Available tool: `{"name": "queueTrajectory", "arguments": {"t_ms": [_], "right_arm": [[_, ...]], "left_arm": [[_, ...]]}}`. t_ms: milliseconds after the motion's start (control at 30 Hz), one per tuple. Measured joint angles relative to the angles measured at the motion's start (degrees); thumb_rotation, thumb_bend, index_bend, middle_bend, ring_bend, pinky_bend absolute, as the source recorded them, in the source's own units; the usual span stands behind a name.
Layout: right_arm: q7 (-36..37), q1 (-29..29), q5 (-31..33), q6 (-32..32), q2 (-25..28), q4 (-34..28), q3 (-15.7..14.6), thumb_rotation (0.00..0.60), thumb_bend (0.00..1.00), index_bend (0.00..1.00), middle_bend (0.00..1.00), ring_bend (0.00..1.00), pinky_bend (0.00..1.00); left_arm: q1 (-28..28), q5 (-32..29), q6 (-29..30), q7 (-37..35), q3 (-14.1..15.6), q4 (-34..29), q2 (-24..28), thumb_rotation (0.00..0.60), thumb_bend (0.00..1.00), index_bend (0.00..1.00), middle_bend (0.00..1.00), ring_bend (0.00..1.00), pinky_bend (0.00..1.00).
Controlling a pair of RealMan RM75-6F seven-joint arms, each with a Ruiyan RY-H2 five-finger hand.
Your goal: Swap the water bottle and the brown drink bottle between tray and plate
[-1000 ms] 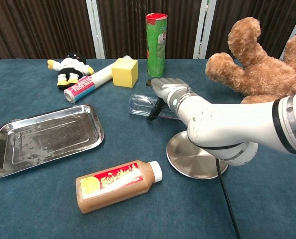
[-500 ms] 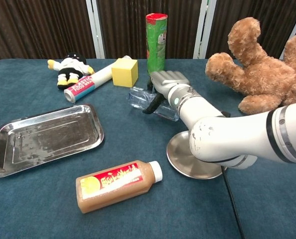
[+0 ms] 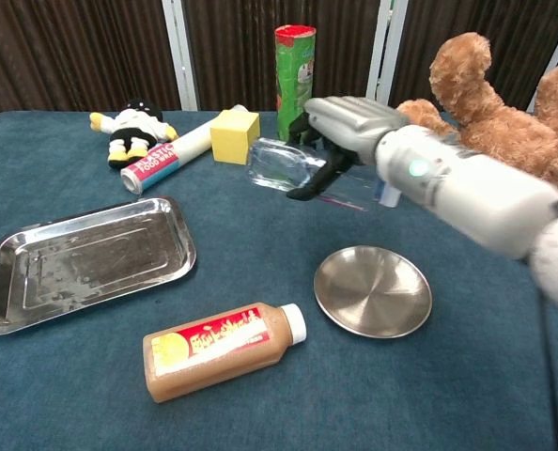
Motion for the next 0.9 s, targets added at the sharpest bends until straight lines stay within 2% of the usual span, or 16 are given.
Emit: {"name": "queueTrajectory", "arguments": {"t_ms": [133,200,300,433,533,767,900], "right_arm": [[0.1,-6.4,-5.3,2.1,10.7,-9.2,-7.2,0.600,0.48,0.91,0.87,0.85,0.93],[1.2,-9.1,-8.1,2.5,13.9,-10.7,-10.8,0.600,0.49,0.89,0.87,0.83,0.91],[3.7,-10.9,-10.9,2.2,15.2,-10.4,-13.3,0.600,0.49,0.82,0.87,0.78,0.87],[7.6,-12.0,-13.5,1.9,14.2,-8.0,-14.3,0.600,0.49,0.76,0.86,0.71,0.83],[10.0,-12.3,-14.9,1.4,12.6,-6.2,-14.3,0.600,0.49,0.69,0.80,0.64,0.79],[9.9,-12.1,-15.5,-1.6,10.2,-5.1,-14.3,0.600,0.49,0.27,0.52,0.41,0.60],[9.1,-12.0,-15.3,-2.4,10.1,-5.3,-14.1,0.600,0.47,0.08,0.40,0.30,0.52]], "left_arm": [[-0.1,0.6,-0.2,1.7,0.5,-0.5,-0.7,0.600,0.36,0.00,0.08,0.03,0.10],[-0.1,1.0,-0.1,2.0,0.6,-0.6,-1.0,0.600,0.36,0.00,0.08,0.03,0.10],[-0.1,1.4,0.0,2.1,0.7,-0.6,-1.1,0.600,0.36,0.00,0.08,0.03,0.10],[-0.1,1.7,0.2,1.8,0.9,-0.6,-1.0,0.600,0.36,0.00,0.08,0.03,0.10],[0.0,2.2,0.6,1.5,1.0,-0.7,-0.8,0.600,0.36,0.00,0.08,0.03,0.10],[0.6,1.5,1.9,0.1,0.4,-0.9,-0.1,0.600,0.36,0.00,0.08,0.03,0.10],[1.0,1.9,2.6,-0.8,0.4,-1.2,0.5,0.600,0.36,0.00,0.08,0.03,0.10]]}}
